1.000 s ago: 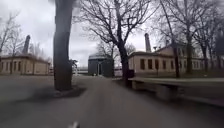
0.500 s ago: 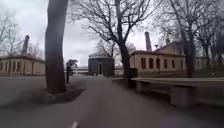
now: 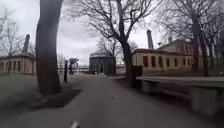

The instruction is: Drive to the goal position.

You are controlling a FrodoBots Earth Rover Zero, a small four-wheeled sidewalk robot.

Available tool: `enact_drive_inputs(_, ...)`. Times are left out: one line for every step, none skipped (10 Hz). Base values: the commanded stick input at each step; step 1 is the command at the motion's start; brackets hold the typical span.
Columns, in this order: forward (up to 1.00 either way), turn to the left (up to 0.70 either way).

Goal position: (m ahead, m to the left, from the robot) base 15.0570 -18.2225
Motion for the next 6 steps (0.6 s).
enact_drive_inputs(1.0,0.0)
enact_drive_inputs(1.0,0.0)
enact_drive_inputs(1.0,0.0)
enact_drive_inputs(1.0,0.0)
enact_drive_inputs(1.0,0.0)
enact_drive_inputs(1.0,0.0)
